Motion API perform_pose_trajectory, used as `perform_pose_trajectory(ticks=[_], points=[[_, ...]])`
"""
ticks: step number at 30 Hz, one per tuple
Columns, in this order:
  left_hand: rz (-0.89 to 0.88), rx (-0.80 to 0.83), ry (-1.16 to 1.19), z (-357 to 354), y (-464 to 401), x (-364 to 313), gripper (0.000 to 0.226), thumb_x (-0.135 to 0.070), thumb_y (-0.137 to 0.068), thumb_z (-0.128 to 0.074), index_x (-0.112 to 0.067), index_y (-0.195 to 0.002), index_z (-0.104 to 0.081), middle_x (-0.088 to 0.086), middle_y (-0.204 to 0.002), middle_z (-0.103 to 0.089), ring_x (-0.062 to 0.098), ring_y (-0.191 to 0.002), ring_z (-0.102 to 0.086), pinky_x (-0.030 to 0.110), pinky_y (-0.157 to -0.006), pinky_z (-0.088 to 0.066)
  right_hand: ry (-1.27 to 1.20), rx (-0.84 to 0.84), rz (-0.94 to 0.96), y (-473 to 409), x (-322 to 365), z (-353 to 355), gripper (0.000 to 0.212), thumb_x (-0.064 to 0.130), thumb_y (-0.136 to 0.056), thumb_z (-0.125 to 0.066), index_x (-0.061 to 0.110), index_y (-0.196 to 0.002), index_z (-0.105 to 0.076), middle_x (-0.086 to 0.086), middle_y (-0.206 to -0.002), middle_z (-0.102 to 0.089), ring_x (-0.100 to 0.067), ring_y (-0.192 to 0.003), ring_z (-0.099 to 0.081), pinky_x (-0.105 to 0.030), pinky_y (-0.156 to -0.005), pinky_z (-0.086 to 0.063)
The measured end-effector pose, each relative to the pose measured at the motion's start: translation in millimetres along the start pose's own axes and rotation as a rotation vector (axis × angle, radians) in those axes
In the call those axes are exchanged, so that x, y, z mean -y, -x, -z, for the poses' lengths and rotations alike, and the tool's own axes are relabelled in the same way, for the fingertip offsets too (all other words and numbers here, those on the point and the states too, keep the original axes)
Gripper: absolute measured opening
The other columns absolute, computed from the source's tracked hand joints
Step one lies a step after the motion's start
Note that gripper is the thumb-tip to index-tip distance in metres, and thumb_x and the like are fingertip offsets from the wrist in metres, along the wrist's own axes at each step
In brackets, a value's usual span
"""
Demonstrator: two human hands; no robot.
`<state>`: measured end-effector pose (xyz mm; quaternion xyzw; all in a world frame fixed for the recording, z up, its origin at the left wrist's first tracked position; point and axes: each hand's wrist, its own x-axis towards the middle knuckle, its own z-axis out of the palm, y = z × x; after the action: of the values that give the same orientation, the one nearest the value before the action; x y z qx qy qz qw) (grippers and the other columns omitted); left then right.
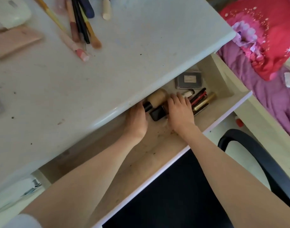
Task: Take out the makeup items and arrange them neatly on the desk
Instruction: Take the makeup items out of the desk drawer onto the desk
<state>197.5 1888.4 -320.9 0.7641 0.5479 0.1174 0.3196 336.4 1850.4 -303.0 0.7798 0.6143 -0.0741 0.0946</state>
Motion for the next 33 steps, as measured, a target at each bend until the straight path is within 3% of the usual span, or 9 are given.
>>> perform_pose_trajectory(ticks=[4,8,11,15,19,24,28,31,33], points=[[-0.006,-0.01,0.074,2.1,7.6,-2.1,0.025,-0.007,-0.087,-0.057,-0.002,-0.111,-0.052,0.016,-0.108,-0.053,0.029,-0.102,-0.049,0.025,-0.08,-0.032,0.065,0.048,0.041,-3.8,-6.3,0.4,0.037,0.007,-0.09,-0.044,0.009,-0.127,-0.046,-0.013,-0.13,-0.05,-0.028,-0.128,-0.038,-0.044,-0.113,-0.017],[-0.006,0.029,0.127,16.8,23.8,-2.9,0.021,-0.016,-0.092,-0.052,-0.005,-0.11,-0.049,0.01,-0.1,-0.053,0.023,-0.091,-0.052,0.022,-0.069,-0.033,0.018,0.092,0.09,3.0,-9.0,2.0,0.04,0.006,-0.09,-0.047,0.011,-0.13,-0.045,-0.01,-0.13,-0.05,-0.028,-0.128,-0.039,-0.039,-0.114,-0.02],[-0.084,0.045,0.063,35.1,31.4,-14.9,0.021,-0.024,-0.095,-0.045,-0.009,-0.108,-0.048,0.002,-0.093,-0.048,0.015,-0.081,-0.049,0.024,-0.065,-0.037,-0.133,0.117,0.133,11.8,-14.1,10.1,0.044,0.004,-0.085,-0.057,0.01,-0.127,-0.046,-0.011,-0.129,-0.051,-0.027,-0.126,-0.042,-0.037,-0.111,-0.026],[-0.143,0.07,-0.001,61.5,43.2,-27.4,0.019,-0.028,-0.097,-0.04,-0.013,-0.107,-0.047,-0.002,-0.097,-0.046,0.011,-0.076,-0.047,0.023,-0.062,-0.038,-0.365,0.192,0.153,31.1,-15.5,25.8,0.038,0.009,-0.084,-0.063,0.008,-0.12,-0.051,-0.012,-0.114,-0.056,-0.029,-0.106,-0.053,-0.036,-0.091,-0.041],[-0.275,0.112,-0.093,79.2,64.9,-27.6,0.021,-0.031,-0.097,-0.039,-0.017,-0.11,-0.048,0.0,-0.101,-0.049,0.012,-0.065,-0.051,0.026,-0.054,-0.042,-0.496,0.17,0.04,46.2,-14.3,39.0,0.04,0.019,-0.085,-0.065,0.014,-0.122,-0.05,-0.008,-0.109,-0.062,-0.024,-0.102,-0.057,-0.031,-0.085,-0.044],[-0.358,0.088,-0.004,98.7,78.0,-28.1,0.027,-0.037,-0.093,-0.046,-0.017,-0.111,-0.05,-0.006,-0.096,-0.048,0.006,-0.07,-0.049,0.015,-0.059,-0.036,-0.837,0.01,-0.144,63.7,-3.5,62.8,0.038,0.02,-0.084,-0.066,0.023,-0.12,-0.054,0.009,-0.106,-0.06,-0.011,-0.102,-0.055,-0.019,-0.081,-0.036],[-0.319,0.032,0.121,139.9,74.0,-22.9,0.032,-0.046,-0.087,-0.045,-0.019,-0.104,-0.052,-0.009,-0.092,-0.049,0.005,-0.073,-0.05,0.009,-0.062,-0.039,-1.006,-0.111,-0.219,74.0,23.1,85.3,0.031,0.03,-0.085,-0.064,0.022,-0.113,-0.055,0.005,-0.103,-0.061,-0.003,-0.09,-0.055,-0.003,-0.068,-0.041],[-0.28,-0.046,0.227,177.8,69.1,-12.5,0.032,-0.048,-0.085,-0.047,-0.02,-0.1,-0.053,-0.008,-0.093,-0.052,0.009,-0.077,-0.054,0.014,-0.067,-0.041,-1.119,-0.185,-0.223,70.2,53.7,109.4,0.029,0.032,-0.086,-0.063,0.02,-0.111,-0.056,0.008,-0.095,-0.061,0.005,-0.083,-0.055,0.001,-0.064,-0.039],[-0.267,-0.119,0.267,203.7,67.3,-2.2,0.025,-0.037,-0.087,-0.055,-0.016,-0.101,-0.057,-0.003,-0.096,-0.058,0.013,-0.084,-0.059,0.02,-0.075,-0.048,-1.172,-0.209,-0.175,62.4,78.2,126.8,0.028,0.032,-0.086,-0.063,0.021,-0.111,-0.056,0.011,-0.093,-0.06,0.006,-0.082,-0.055,0.001,-0.065,-0.04]])
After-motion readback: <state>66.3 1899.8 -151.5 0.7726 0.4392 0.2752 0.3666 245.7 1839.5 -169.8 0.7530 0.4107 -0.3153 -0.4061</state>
